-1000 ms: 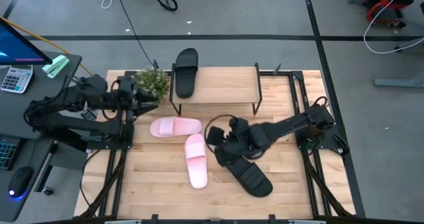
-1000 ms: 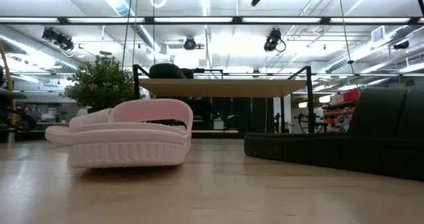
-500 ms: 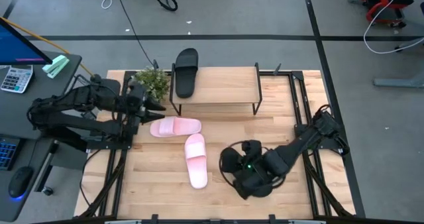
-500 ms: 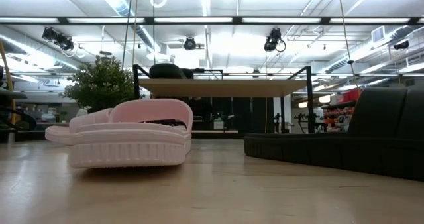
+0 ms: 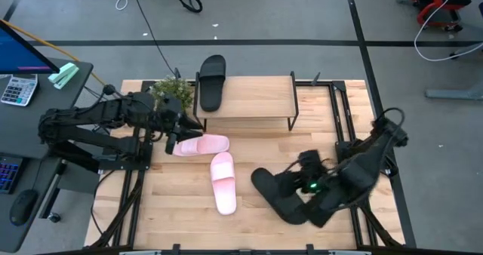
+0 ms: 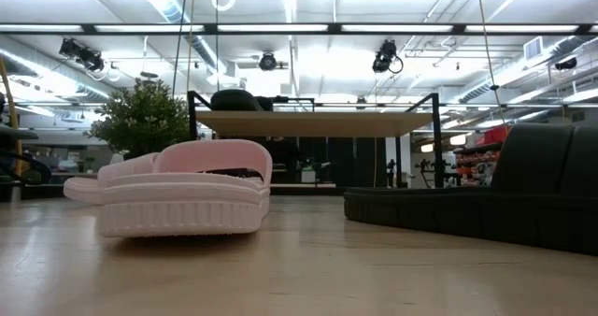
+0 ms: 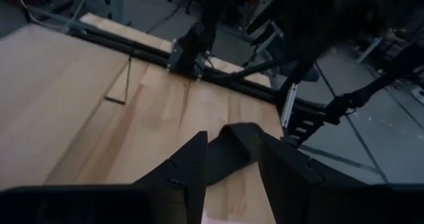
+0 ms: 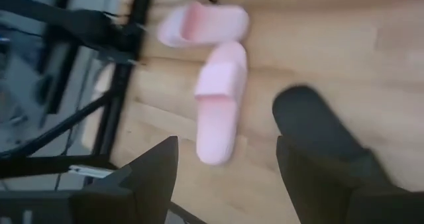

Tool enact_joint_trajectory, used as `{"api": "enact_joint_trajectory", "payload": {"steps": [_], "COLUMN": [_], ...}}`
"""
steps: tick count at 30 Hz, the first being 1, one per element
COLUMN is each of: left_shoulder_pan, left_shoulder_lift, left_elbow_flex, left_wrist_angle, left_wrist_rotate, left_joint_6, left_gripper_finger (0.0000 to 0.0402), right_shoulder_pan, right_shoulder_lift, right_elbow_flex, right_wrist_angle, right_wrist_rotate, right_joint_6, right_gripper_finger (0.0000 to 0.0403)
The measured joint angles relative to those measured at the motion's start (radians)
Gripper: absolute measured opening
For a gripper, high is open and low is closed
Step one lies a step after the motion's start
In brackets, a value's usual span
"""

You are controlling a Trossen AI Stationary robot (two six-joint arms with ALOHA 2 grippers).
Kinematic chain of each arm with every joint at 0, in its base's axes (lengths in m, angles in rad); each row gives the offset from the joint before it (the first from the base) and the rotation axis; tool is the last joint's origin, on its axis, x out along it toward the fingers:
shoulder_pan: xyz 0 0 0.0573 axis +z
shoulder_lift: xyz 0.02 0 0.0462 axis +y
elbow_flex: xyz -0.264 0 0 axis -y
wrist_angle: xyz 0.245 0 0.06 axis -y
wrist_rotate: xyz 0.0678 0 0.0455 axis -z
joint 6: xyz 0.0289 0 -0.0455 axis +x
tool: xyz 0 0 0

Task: Pick and place slides into the shelf
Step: Put the black slide on the shelf

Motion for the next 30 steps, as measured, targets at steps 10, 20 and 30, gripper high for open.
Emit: {"api": "enact_joint_trajectory", "payload": {"steps": [10,20,30], "left_shoulder_pan": [-0.054,-0.134,-0.135], "left_shoulder_lift": [0.012,0.011,0.018], "left_elbow_flex": [0.000,0.000,0.000], "left_wrist_angle": [0.087,0.142,0.154], "left_wrist_rotate": [-0.001,-0.077,-0.182], "left_joint_6": [-0.098,-0.147,-0.107], "left_gripper_finger": [0.0144,0.0140,0.0151], "right_shoulder_pan": [0.144,0.317,0.172], "right_shoulder_lift": [-0.242,-0.586,-0.918], "right_elbow_flex": [-0.049,-0.460,-0.901], "right_wrist_angle": [-0.110,0.149,1.264], "right_wrist_rotate": [0.246,0.391,0.261], "right_joint_6": [-0.183,-0.364,-1.241], "right_gripper_finger": [0.0243,0.0238,0.0238]}}
